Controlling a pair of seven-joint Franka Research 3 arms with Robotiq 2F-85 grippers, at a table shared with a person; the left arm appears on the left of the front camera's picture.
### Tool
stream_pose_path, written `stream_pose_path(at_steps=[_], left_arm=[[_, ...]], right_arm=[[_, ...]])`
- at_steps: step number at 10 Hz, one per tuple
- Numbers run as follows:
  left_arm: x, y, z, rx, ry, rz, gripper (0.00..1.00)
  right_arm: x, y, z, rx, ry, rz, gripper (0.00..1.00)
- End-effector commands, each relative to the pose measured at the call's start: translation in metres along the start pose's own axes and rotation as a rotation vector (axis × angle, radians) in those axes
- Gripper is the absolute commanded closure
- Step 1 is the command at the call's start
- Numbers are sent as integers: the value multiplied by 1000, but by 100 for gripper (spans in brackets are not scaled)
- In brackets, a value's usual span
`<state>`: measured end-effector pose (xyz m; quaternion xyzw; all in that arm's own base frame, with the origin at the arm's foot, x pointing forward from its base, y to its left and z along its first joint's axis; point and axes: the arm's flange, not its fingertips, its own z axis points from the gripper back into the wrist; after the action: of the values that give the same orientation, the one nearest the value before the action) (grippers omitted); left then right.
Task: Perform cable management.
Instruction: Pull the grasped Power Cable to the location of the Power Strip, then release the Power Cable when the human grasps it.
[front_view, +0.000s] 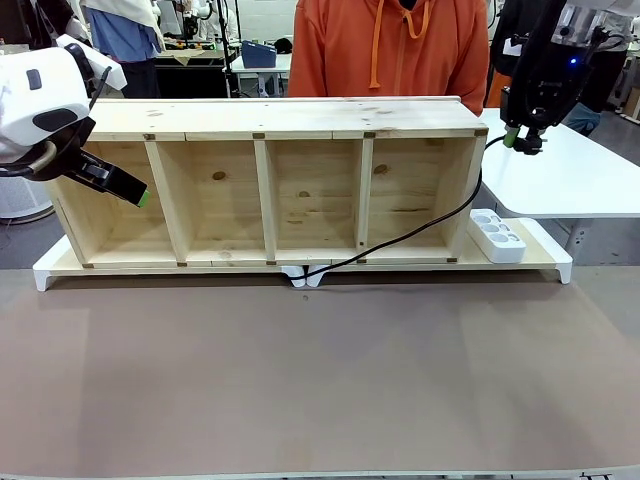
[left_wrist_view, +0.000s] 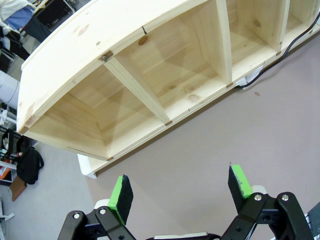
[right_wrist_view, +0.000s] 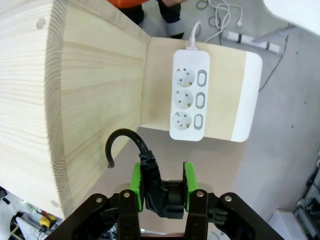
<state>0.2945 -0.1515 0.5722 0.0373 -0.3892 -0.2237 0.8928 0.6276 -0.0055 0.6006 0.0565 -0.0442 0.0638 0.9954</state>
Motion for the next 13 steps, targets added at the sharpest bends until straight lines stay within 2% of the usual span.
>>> stream_pose_path(at_steps=[1, 3, 4, 13], left_arm=[[-1, 0, 1, 11, 9, -8, 0], [-1, 0, 1, 11, 9, -8, 0], [-1, 0, 1, 11, 9, -8, 0], [-1, 0, 1, 11, 9, -8, 0]], right_arm=[[10, -5, 10, -5, -21, -2, 61], [11, -5, 10, -7, -28, -11, 61], [1, -2, 4, 0, -1, -2, 61], [1, -2, 4, 0, -1, -2, 61]])
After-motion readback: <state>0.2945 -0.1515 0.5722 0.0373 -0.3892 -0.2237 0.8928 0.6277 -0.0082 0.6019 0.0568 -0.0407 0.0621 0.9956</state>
